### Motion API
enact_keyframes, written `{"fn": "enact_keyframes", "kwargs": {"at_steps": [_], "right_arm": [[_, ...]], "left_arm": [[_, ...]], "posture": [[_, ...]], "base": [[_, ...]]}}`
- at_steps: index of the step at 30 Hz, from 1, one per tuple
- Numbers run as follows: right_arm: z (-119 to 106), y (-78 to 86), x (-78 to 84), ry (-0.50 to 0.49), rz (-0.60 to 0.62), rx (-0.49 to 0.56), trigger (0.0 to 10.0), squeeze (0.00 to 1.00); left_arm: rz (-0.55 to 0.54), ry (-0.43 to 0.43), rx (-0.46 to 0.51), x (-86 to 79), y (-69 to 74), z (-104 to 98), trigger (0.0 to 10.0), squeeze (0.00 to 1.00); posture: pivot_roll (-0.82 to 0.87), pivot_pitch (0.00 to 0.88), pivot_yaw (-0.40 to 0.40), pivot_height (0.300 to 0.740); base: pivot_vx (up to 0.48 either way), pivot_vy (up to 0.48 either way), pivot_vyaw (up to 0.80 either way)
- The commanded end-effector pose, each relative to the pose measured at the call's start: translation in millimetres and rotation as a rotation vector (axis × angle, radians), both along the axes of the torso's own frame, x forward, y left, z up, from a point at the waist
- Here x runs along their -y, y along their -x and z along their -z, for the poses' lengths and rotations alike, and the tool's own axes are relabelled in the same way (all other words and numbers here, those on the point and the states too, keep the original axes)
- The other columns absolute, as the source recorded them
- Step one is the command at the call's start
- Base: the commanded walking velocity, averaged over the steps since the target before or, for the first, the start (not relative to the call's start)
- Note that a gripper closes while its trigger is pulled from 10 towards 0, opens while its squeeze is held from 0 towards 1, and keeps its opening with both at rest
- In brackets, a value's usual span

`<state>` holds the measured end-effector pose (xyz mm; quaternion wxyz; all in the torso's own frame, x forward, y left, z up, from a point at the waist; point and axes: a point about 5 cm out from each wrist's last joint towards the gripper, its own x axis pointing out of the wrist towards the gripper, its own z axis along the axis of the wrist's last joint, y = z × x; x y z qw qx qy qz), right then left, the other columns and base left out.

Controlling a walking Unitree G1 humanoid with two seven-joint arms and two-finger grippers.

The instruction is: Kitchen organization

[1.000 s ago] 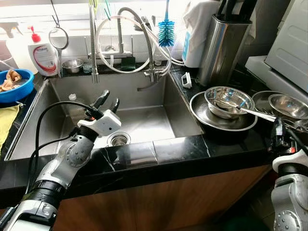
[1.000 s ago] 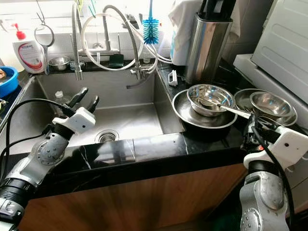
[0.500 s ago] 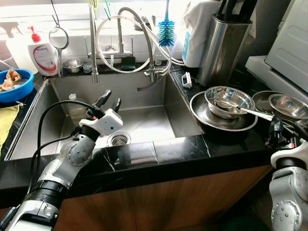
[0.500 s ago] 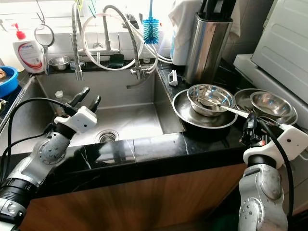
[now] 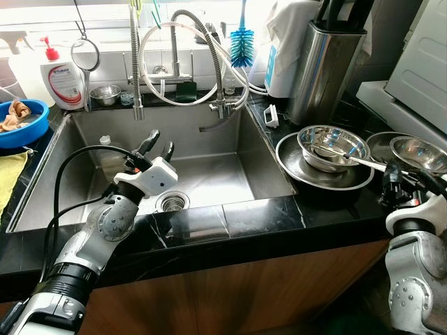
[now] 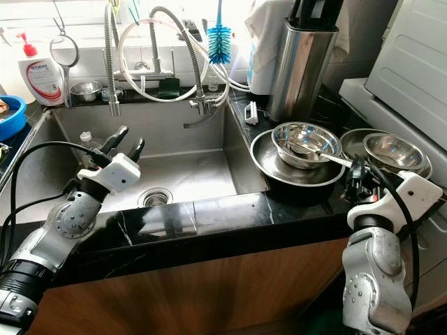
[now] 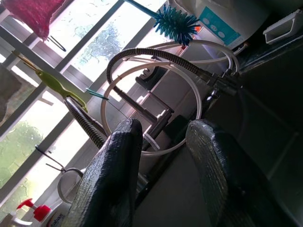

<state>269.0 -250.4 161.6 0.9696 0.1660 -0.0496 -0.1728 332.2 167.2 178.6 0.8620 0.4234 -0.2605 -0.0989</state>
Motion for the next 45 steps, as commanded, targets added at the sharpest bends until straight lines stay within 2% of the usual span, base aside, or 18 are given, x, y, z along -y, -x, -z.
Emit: {"fn": "enact_keyframes", "kwargs": {"at_steps": [1,2,3,4,5,6,7,44,45], "right_arm": [[0.1,-2.4,-0.8,-0.006,-0.016,-0.001,10.0,0.0],[0.7,-2.4,-1.1,-0.007,-0.018,-0.003,6.5,0.0],[0.8,-2.5,-1.2,-0.006,-0.018,-0.004,6.5,0.0],[0.2,-3.0,-1.6,-0.008,-0.021,0.0,1.1,0.0],[0.2,-3.5,-2.0,-0.008,-0.023,0.0,0.1,0.0],[0.2,-4.1,-2.7,-0.006,-0.03,0.001,0.5,0.0],[0.1,-4.5,-3.2,-0.007,-0.035,0.004,0.0,0.0],[-2.4,-9.2,-13.4,-0.017,-0.102,0.037,0.0,0.0],[-4.2,-9.9,-15.8,-0.015,-0.117,0.047,4.6,0.0]], "left_arm": [[-0.016,0.017,-0.004,-3.9,1.1,-1.4,10.0,0.0],[-0.017,0.017,-0.005,-3.8,1.4,-0.8,10.0,0.0],[-0.017,0.017,-0.006,-3.8,1.5,-0.6,10.0,0.0],[-0.016,0.018,-0.007,-3.6,1.7,-0.6,10.0,0.0],[-0.014,0.02,-0.008,-3.3,1.8,-0.7,10.0,0.0],[-0.012,0.021,-0.009,-2.9,2.0,-0.6,10.0,0.0],[-0.013,0.02,-0.009,-2.8,2.1,-0.6,10.0,0.0],[-0.036,0.009,-0.01,-5.1,0.9,0.8,10.0,0.0],[-0.038,0.008,-0.008,-5.3,0.8,0.4,10.0,0.0]], "posture": [[0.06,0.0,-0.048,0.74],[0.05,0.0,-0.048,0.74],[0.05,0.0,-0.048,0.74],[0.05,0.0,-0.049,0.74],[0.05,0.0,-0.049,0.74],[0.05,0.0,-0.05,0.74],[0.05,0.0,-0.05,0.74],[0.06,0.0,-0.051,0.74],[0.06,0.0,-0.051,0.74]], "base": [[0.0,0.0,0.0],[0.0,0.0,0.0],[0.0,0.0,0.0],[0.0,0.0,0.0],[0.0,0.0,0.0],[0.0,0.0,0.0],[0.0,0.0,0.0],[0.0,0.0,0.0],[0.0,0.0,0.0]]}}
